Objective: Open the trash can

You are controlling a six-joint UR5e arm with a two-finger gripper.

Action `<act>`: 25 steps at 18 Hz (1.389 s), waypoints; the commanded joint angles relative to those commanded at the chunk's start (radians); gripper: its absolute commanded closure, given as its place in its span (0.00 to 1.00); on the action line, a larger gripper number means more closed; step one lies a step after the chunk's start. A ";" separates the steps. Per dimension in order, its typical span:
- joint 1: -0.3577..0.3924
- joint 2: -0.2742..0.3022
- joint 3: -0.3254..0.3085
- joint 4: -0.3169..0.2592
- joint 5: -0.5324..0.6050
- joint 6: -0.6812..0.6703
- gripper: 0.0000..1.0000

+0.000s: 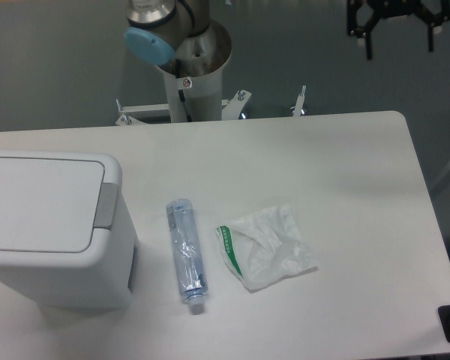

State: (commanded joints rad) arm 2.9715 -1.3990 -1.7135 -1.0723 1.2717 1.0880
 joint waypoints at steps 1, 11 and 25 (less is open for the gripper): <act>-0.025 0.003 0.000 0.000 0.008 -0.049 0.00; -0.288 -0.044 0.011 0.002 -0.006 -0.641 0.00; -0.519 -0.212 0.054 0.129 -0.224 -0.999 0.00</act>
State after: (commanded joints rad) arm 2.4530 -1.6106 -1.6598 -0.9434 1.0477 0.0890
